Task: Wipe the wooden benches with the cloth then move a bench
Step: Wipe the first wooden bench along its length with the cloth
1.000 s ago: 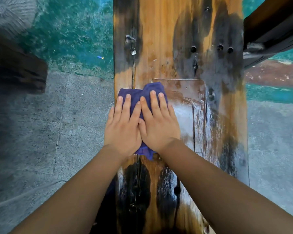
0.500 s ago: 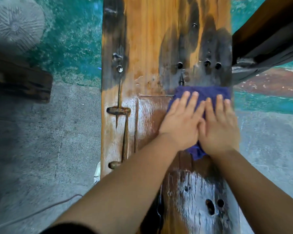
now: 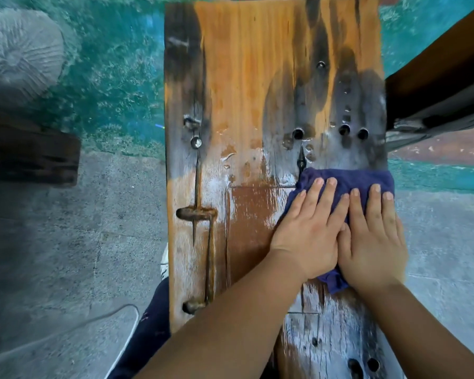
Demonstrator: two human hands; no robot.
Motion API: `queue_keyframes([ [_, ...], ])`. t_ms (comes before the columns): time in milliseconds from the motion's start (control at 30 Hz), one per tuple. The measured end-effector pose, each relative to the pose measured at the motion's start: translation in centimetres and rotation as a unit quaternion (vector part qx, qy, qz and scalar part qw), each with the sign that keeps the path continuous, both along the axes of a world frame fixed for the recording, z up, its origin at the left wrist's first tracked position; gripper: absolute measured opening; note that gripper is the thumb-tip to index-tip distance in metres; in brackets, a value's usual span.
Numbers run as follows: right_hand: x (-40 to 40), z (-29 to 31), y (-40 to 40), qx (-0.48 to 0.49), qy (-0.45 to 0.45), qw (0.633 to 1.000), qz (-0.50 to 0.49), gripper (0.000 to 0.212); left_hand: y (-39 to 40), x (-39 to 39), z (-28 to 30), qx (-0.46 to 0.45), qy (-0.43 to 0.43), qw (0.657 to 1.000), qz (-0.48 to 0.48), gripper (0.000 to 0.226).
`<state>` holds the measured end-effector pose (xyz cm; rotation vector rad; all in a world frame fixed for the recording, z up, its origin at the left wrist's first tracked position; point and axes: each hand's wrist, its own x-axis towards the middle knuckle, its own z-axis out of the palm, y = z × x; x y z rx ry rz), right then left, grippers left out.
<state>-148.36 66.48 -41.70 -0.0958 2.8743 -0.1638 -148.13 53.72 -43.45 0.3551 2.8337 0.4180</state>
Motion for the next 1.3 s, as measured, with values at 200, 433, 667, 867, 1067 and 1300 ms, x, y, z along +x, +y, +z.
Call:
queue_keyframes([
  [200,-2.0,1.0,-5.4,0.016,-0.017,1.0,0.01,0.065,-4.9,-1.7,1.1,0.006,-0.029,0.999,0.027,0.06],
  [433,-7.8,-0.3,-21.4,-0.059,-0.023,0.983,0.174,0.063,-20.6,-3.8,2.0,-0.04,-0.014,0.981,0.188,0.061],
  [667,-9.8,-0.5,-21.0,-0.07,-0.015,0.97,0.231,0.06,-20.7,-4.8,1.3,-0.07,0.008,0.977,0.199,0.059],
  [867,-14.7,-0.3,-14.7,-0.047,-0.018,0.982,0.181,0.061,-14.9,-10.7,0.9,-0.049,0.025,0.987,0.148,0.061],
  [1067,-20.3,0.5,-6.1,0.012,0.003,0.996,0.086,0.063,-6.5,-18.3,0.5,0.002,0.028,0.998,0.059,0.061],
  [1300,-21.1,0.7,-5.6,0.012,0.001,0.998,0.054,0.063,-5.6,-19.7,0.4,0.018,0.018,0.999,0.041,0.058],
])
